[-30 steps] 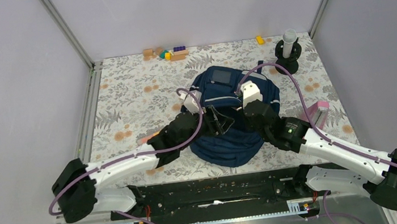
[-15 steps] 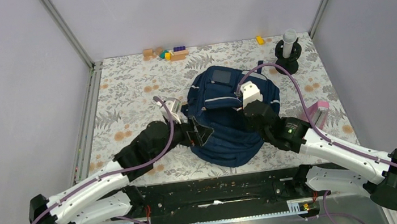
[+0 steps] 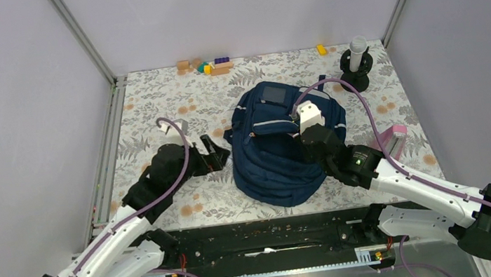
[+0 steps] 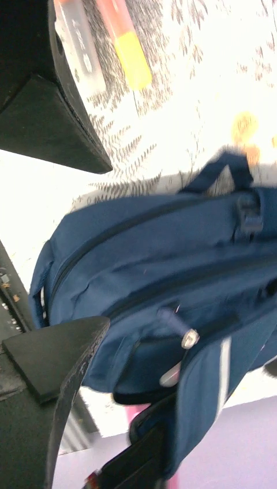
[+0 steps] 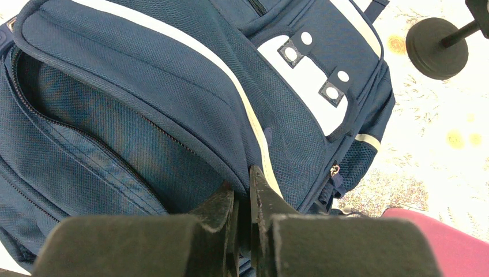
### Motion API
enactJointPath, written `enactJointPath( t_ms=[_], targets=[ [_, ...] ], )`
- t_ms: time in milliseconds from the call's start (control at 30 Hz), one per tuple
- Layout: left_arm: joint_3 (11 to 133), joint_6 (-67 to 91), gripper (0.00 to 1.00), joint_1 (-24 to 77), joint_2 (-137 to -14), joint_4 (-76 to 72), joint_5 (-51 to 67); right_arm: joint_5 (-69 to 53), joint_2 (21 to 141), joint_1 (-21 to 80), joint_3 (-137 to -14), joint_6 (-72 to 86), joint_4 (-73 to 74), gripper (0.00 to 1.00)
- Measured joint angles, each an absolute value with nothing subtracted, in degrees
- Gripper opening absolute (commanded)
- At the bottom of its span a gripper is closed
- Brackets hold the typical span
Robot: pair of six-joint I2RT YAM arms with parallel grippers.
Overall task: Pack the student bag
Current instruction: Pick up the stationery from the center of the board.
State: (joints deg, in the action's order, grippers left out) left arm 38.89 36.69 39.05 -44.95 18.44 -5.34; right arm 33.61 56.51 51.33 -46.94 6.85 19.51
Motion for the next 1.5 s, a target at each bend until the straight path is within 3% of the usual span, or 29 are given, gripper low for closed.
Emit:
enactJointPath(
  t_ms=[333, 733, 1267, 1500],
  targets=[
    [28.75, 46.33, 0.99, 23.97, -42.54, 19.70, -6.20, 33.61, 56.51, 51.33, -46.94, 6.83, 19.59, 0.00],
    [15.99, 58.85, 0.98, 17.26, -42.87, 16.43, -11.14, 33.58, 56.51, 51.33, -46.94, 6.85, 19.86, 0.00],
    [15.55, 57.80, 0.73, 14.26, -51.07, 8.75, -14.00, 33.58, 56.51, 51.33, -46.94, 6.87, 19.88, 0.00],
    [18.11, 50.87, 0.70, 13.82, -56.75, 6.92, -13.96, 33.56, 56.51, 51.37, -46.26, 6.90, 19.42, 0.00]
  ],
)
